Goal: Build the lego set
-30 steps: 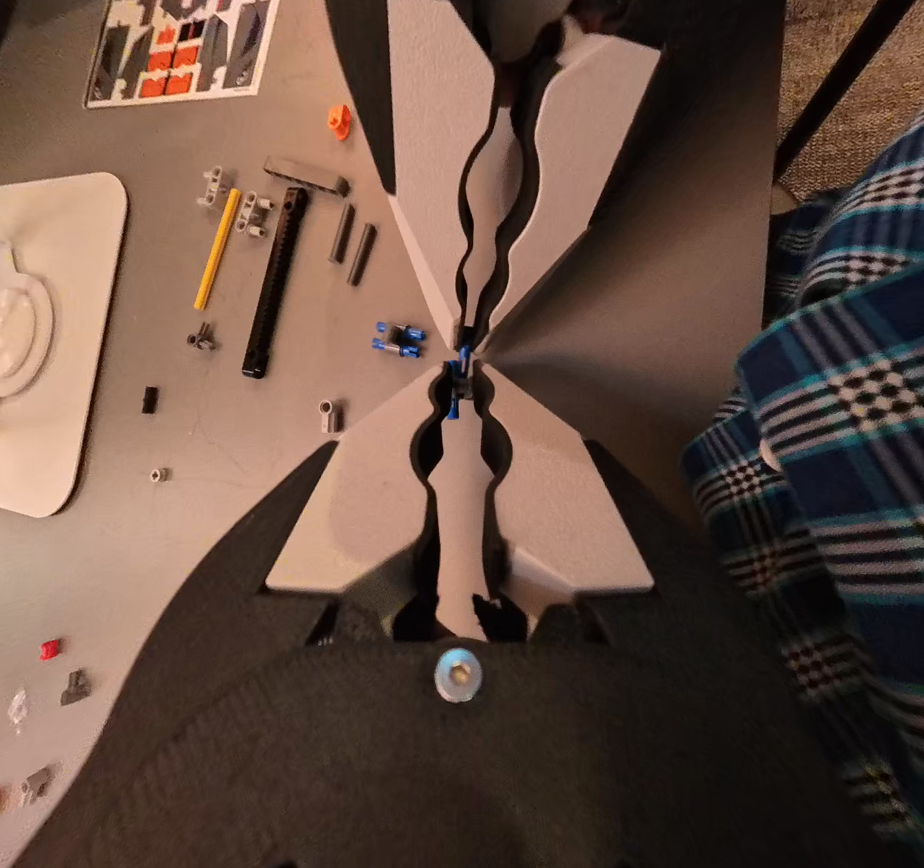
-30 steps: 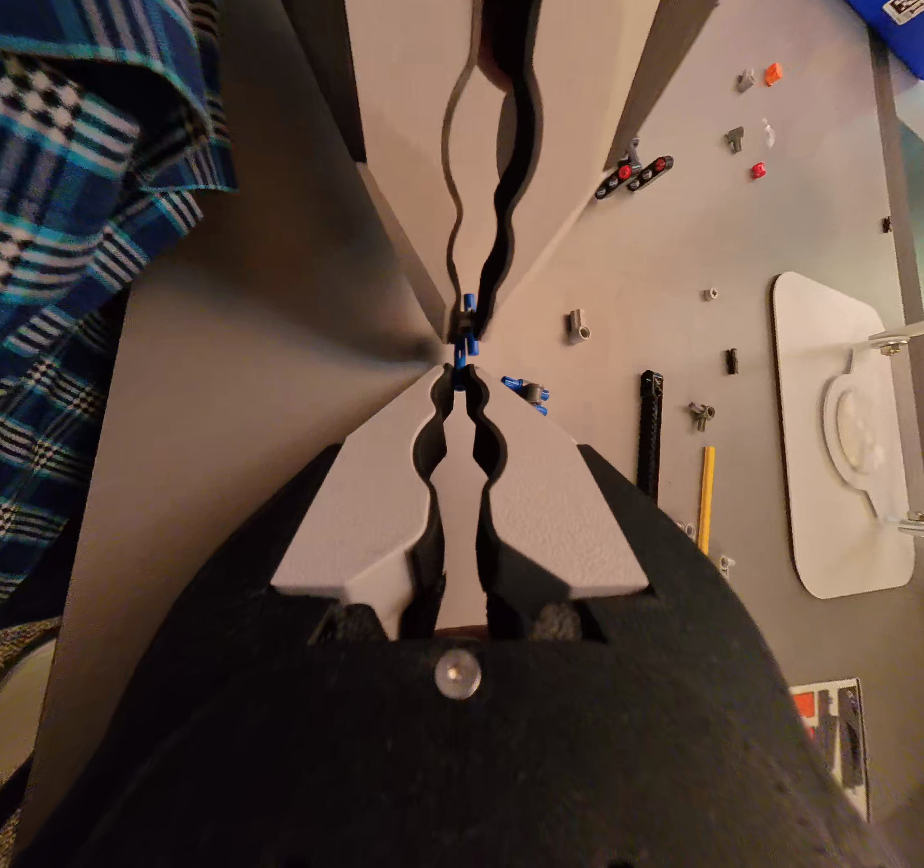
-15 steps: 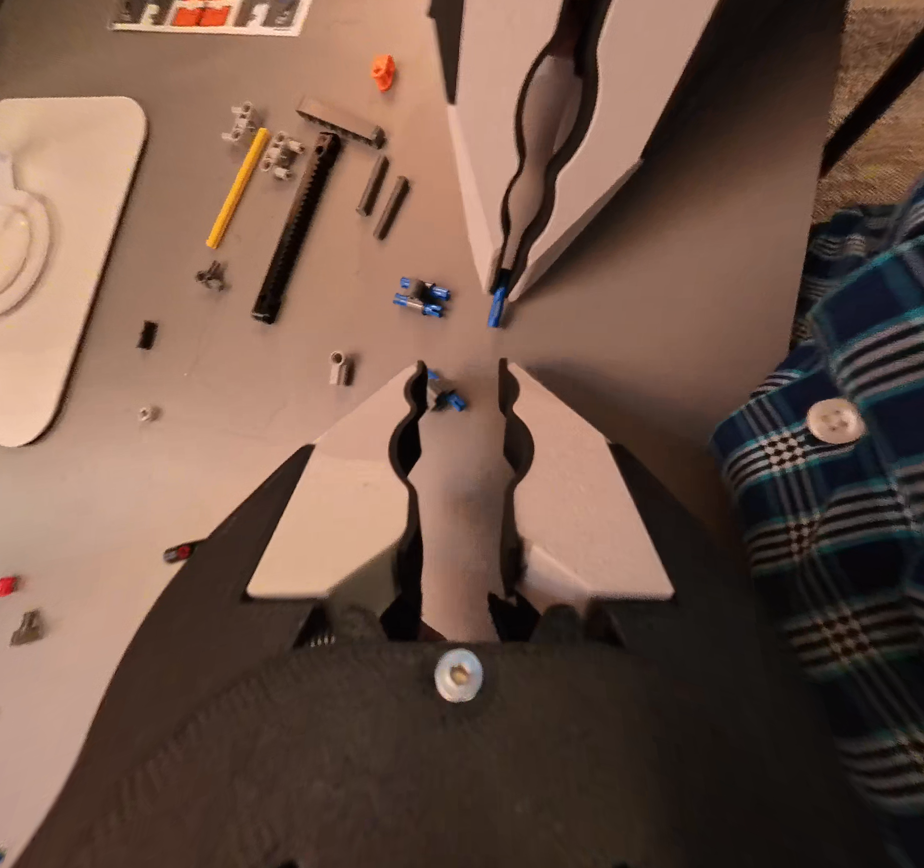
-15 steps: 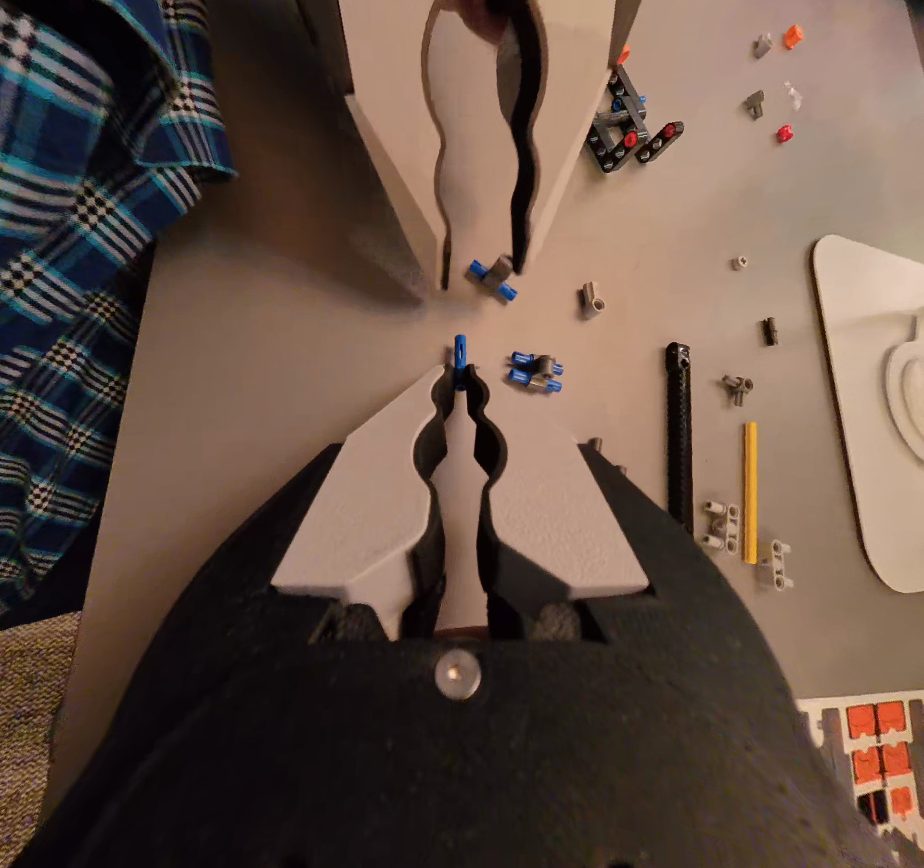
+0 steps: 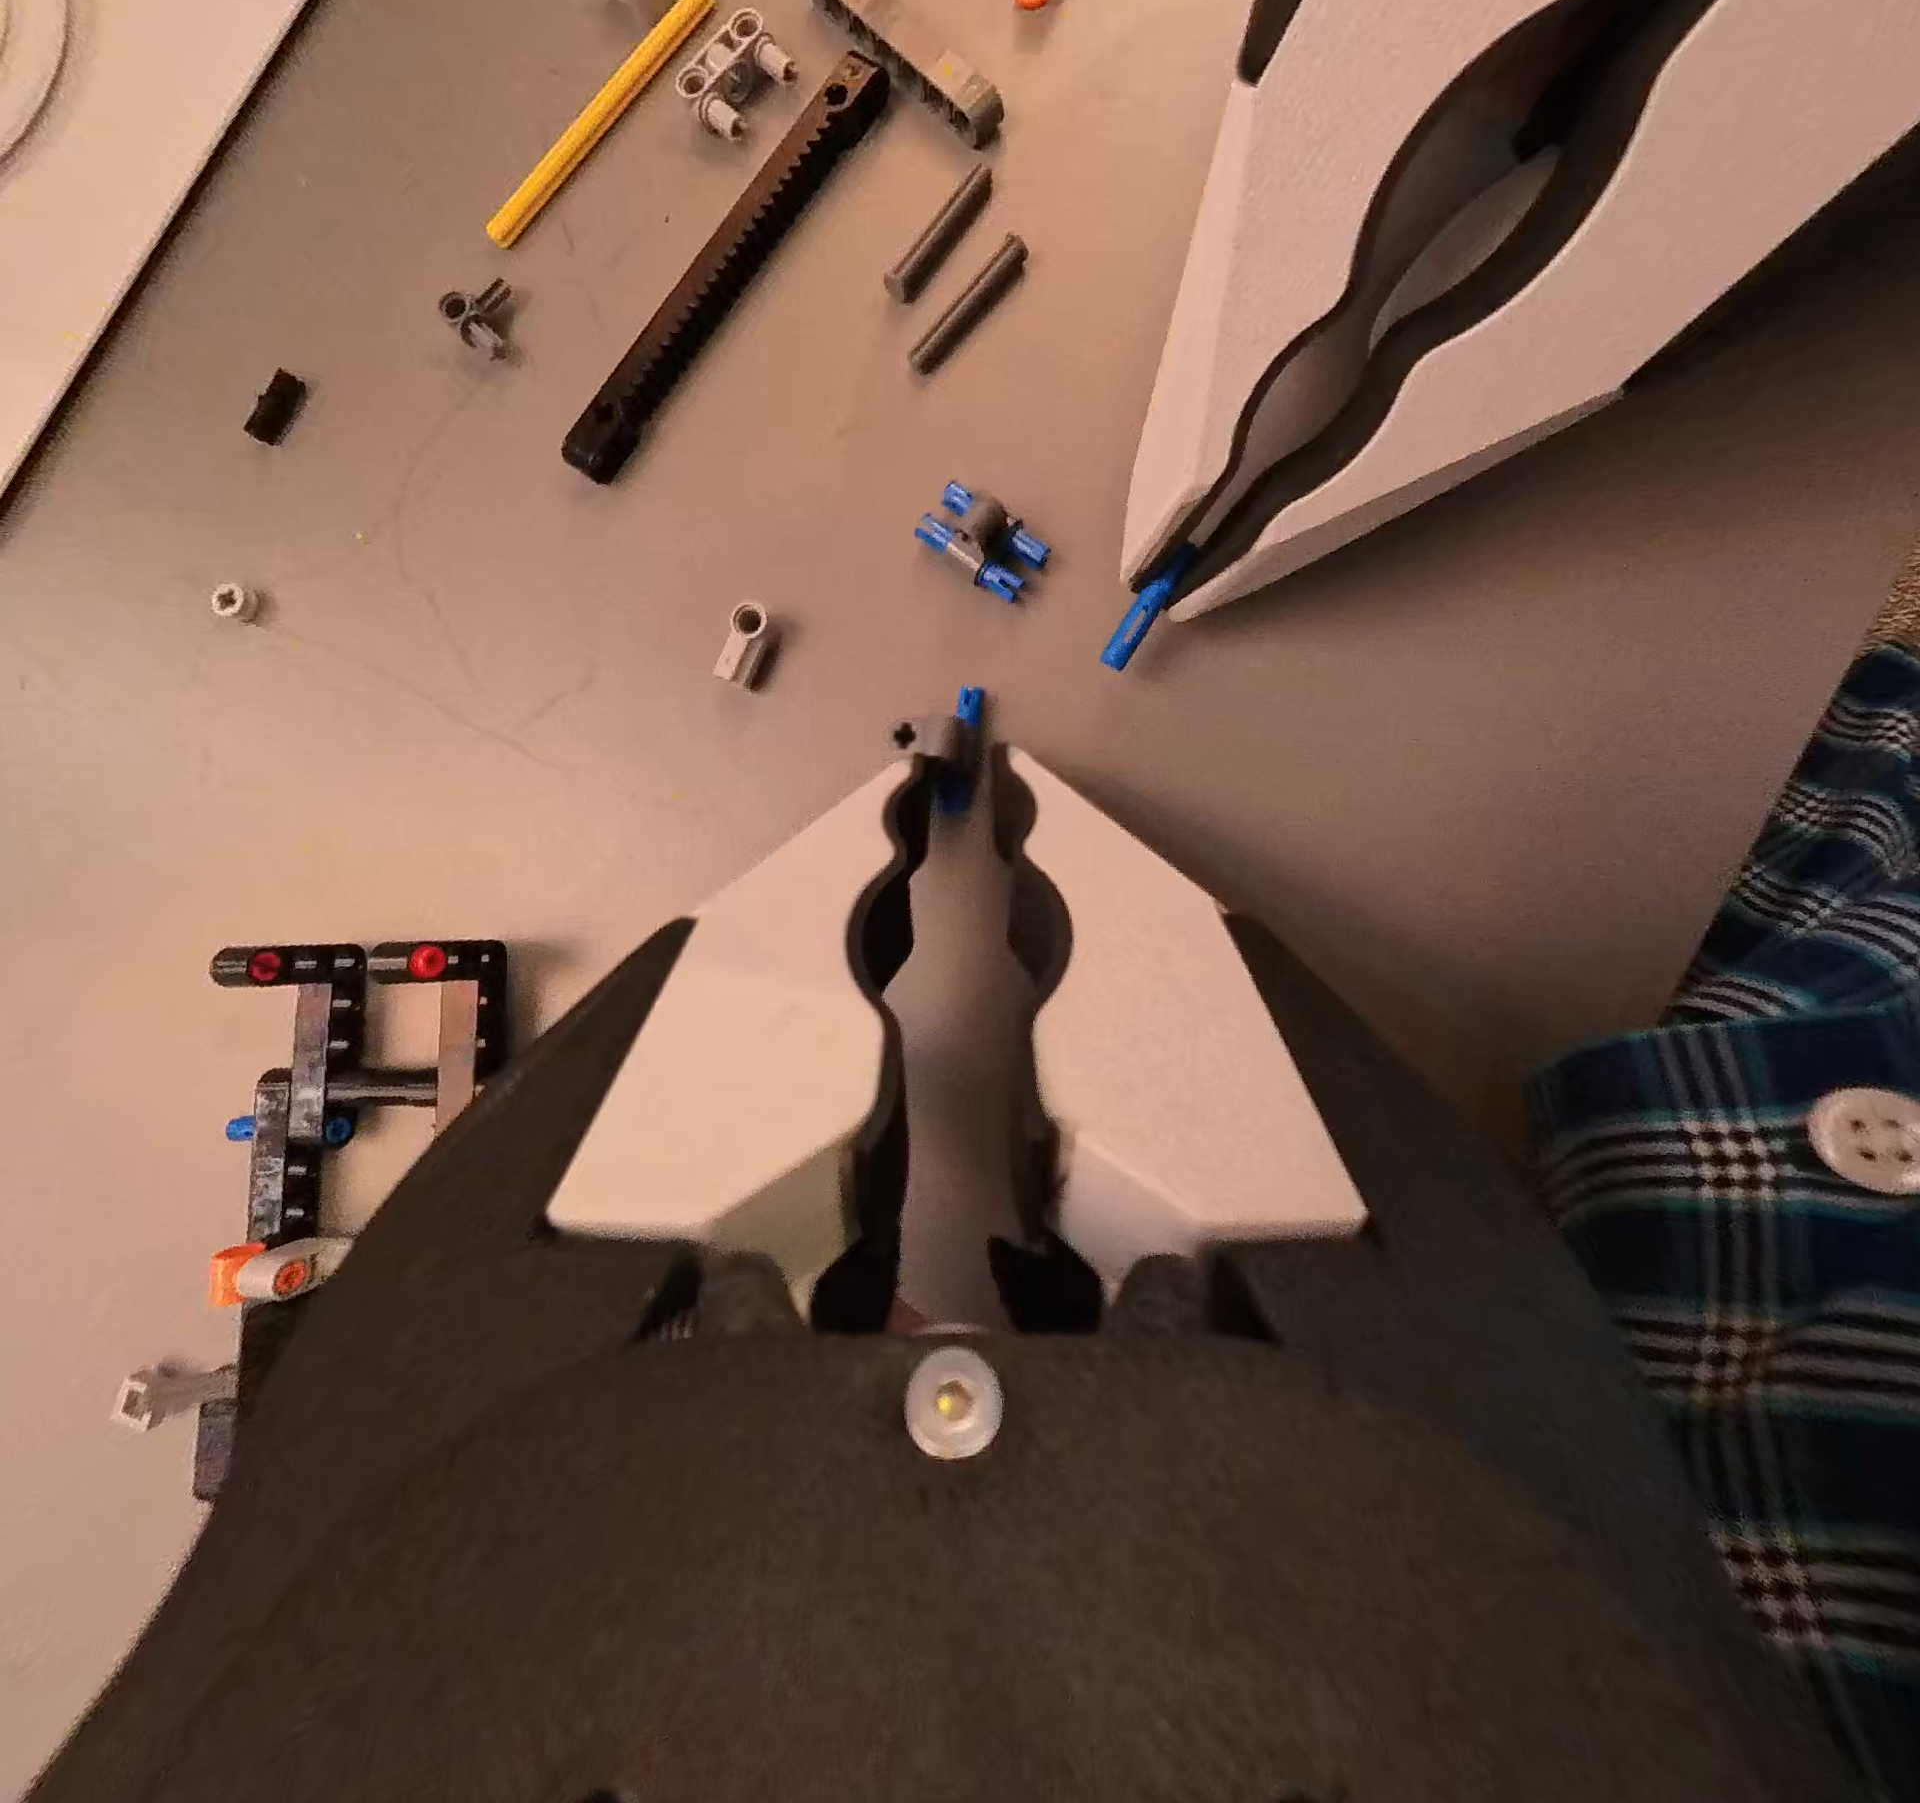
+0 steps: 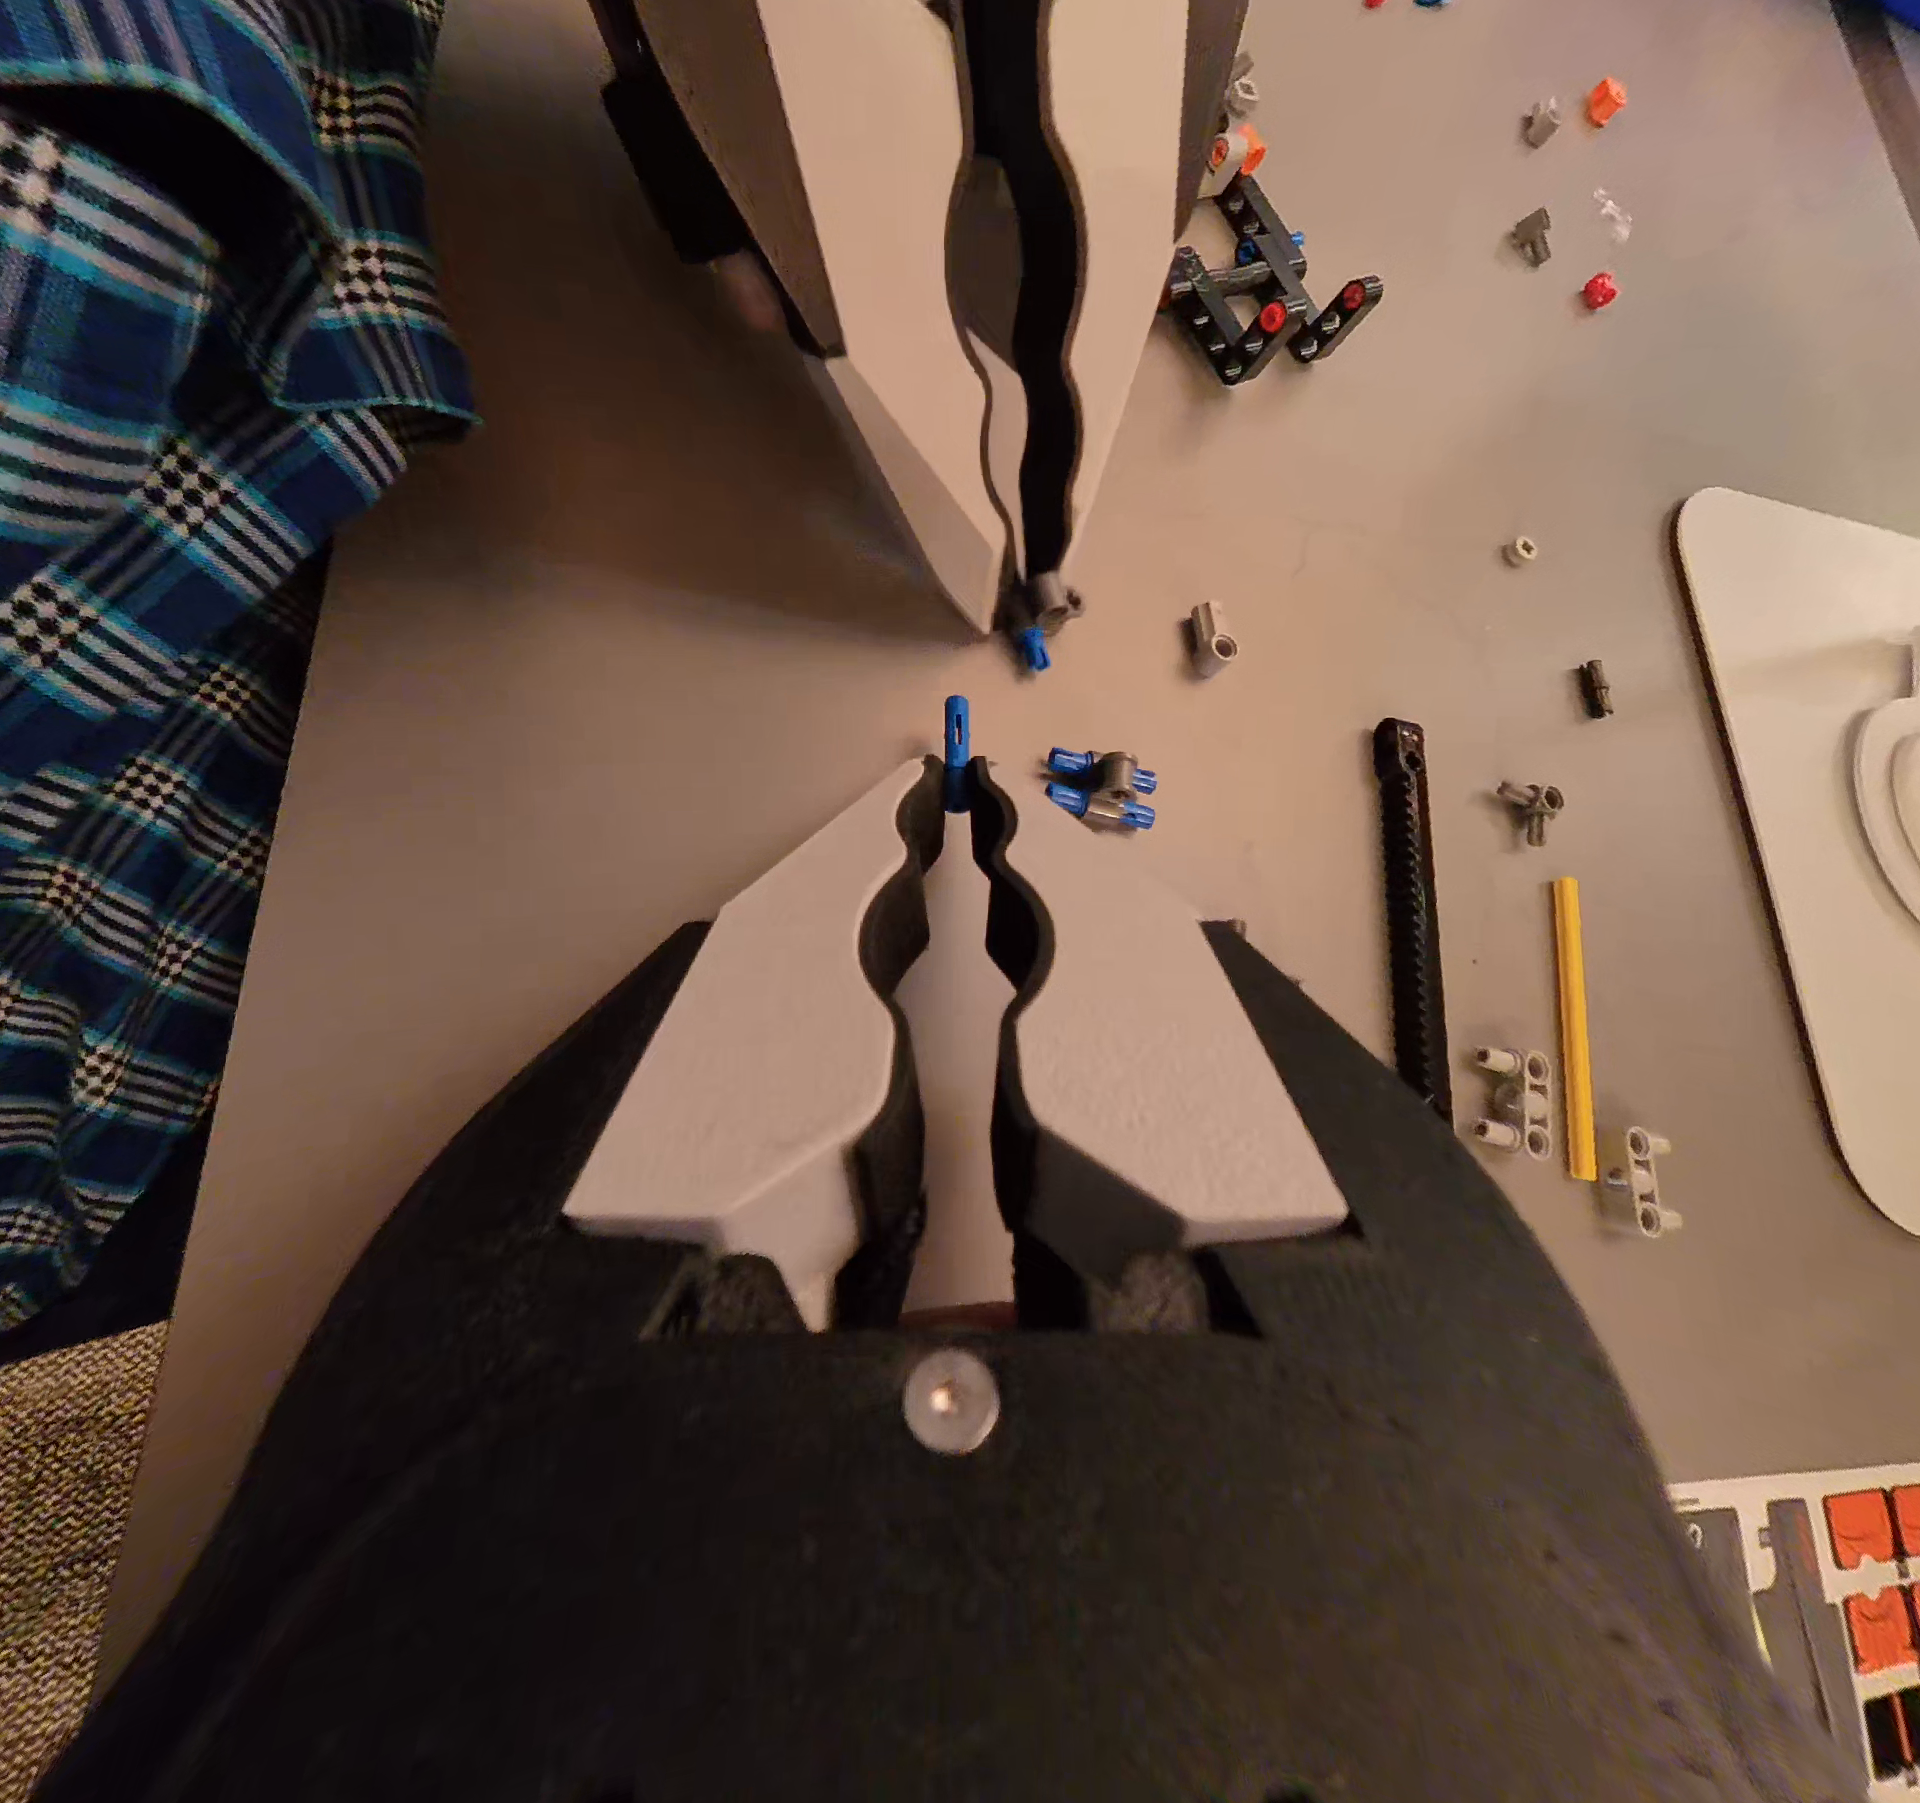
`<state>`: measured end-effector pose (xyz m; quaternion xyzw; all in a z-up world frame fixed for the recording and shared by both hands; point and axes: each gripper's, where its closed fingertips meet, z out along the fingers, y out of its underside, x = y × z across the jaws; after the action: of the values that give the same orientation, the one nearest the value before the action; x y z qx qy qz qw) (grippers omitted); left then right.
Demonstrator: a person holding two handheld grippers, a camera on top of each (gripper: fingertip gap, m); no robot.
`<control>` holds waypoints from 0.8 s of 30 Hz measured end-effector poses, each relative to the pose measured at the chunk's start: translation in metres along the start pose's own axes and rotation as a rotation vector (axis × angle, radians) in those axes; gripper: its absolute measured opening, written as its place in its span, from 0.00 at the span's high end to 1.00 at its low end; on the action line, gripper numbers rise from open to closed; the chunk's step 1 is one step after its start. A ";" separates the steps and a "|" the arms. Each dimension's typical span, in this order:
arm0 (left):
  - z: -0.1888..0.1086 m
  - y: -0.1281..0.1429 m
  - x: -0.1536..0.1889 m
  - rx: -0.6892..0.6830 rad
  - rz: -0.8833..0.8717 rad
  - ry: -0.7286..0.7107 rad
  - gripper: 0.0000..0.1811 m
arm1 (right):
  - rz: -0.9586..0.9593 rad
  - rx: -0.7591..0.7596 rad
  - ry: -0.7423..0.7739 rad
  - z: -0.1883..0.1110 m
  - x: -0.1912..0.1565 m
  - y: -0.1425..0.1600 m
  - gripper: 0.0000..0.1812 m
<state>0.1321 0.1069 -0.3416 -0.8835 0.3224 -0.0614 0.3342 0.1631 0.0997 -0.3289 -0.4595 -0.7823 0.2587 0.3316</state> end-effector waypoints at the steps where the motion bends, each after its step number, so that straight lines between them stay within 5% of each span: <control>1: 0.000 0.000 -0.001 0.001 0.008 -0.011 0.90 | 0.002 0.003 0.001 0.000 0.000 -0.001 0.99; 9: -0.002 -0.002 -0.007 -0.001 0.133 0.007 0.80 | 0.023 0.015 0.013 -0.002 0.002 -0.007 0.99; 14: 0.003 -0.005 -0.008 0.000 0.163 0.036 0.91 | 0.028 0.022 0.011 -0.001 0.002 -0.010 0.99; 24: -0.001 -0.003 -0.001 0.028 0.236 0.037 0.89 | 0.037 0.036 0.010 -0.001 0.001 -0.011 0.99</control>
<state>0.1325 0.1089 -0.3384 -0.8334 0.4292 -0.0426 0.3454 0.1574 0.0959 -0.3194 -0.4693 -0.7670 0.2766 0.3390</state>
